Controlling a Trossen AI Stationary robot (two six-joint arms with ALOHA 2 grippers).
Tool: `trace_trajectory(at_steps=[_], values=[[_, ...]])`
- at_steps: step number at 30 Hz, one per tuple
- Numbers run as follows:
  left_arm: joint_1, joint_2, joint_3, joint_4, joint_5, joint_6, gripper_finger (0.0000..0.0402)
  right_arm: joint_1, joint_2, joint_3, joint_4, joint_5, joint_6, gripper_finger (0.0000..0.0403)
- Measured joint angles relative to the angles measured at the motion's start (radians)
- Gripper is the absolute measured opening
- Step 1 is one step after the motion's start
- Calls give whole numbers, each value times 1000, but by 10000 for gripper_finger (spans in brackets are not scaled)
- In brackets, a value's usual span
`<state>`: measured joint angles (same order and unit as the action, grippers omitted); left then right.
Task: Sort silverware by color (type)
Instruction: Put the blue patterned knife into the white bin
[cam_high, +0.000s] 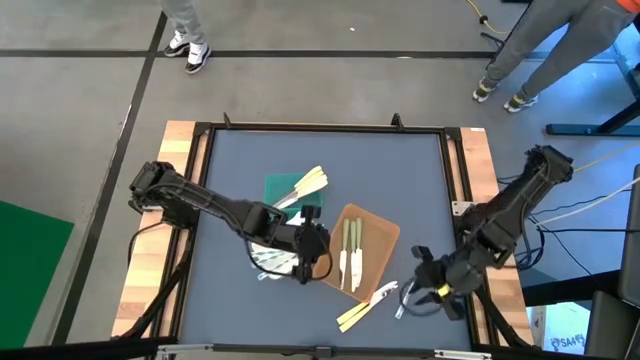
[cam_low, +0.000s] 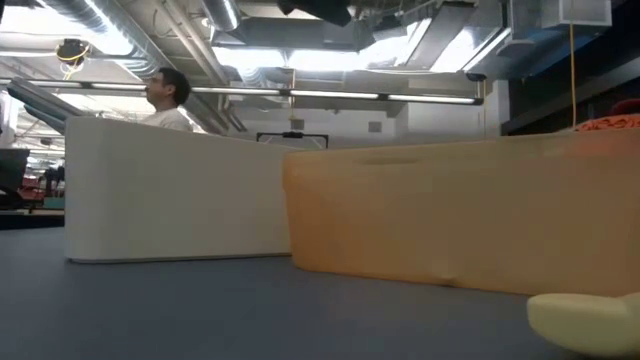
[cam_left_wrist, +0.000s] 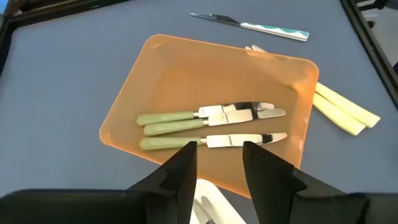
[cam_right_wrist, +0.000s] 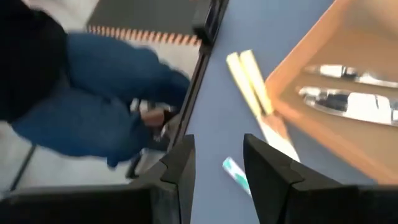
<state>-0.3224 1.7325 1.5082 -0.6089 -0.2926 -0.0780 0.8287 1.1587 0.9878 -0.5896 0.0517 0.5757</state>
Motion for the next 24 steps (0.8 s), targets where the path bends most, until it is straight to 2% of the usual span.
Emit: trace_trajectory(at_steps=[7,24], values=[[-15,0,0,4,-2,-2,124,78,111,-1,-74,0,-1,121],[-15,0,0,3,-5,1,124,75,421,-1,-50,-6,-222,121]])
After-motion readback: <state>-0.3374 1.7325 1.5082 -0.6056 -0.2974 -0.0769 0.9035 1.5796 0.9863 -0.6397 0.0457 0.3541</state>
